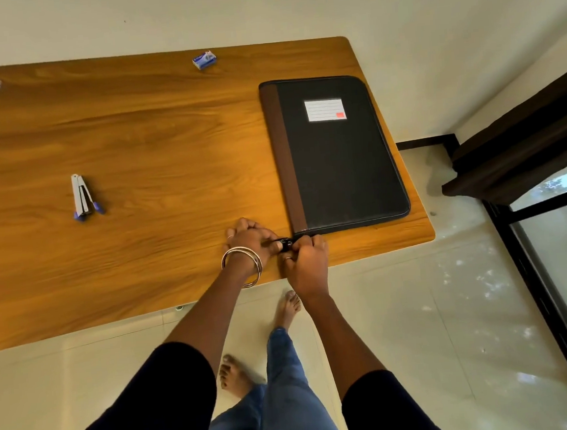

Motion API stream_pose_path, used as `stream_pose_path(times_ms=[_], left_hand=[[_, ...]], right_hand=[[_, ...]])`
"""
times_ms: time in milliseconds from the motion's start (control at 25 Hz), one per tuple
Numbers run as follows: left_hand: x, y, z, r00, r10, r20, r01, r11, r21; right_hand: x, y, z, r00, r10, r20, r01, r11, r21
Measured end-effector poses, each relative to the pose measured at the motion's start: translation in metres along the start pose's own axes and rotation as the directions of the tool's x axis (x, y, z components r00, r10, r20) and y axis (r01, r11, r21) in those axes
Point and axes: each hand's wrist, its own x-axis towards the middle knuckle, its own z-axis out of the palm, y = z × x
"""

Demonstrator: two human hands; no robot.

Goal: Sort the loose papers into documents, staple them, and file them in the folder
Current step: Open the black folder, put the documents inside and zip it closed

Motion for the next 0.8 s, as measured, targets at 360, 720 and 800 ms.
stream_pose_path(times_ms=[360, 720, 800], left_hand=[[-0.008, 0.002, -0.018, 0.998, 0.055, -0.036, -0.057, 0.997, -0.046], [-0.004, 0.023, -0.023, 1.0, -0.018, 0.017, 0.013, 0.969, 0.246], [-0.005, 0.054, -0.021, 0.999, 0.04, -0.023, -0.027, 0.917, 0.398]], right_hand=[[0.008, 0.024, -0.022, 0.997, -0.07, -0.017, 0.07, 0.997, -0.025], [0.03, 0.048, -0.051, 0.999, 0.044, 0.013, -0.042, 0.99, -0.134], [0.028, 0.048, -0.047, 1.0, -0.001, 0.003, 0.001, 0.974, -0.226]])
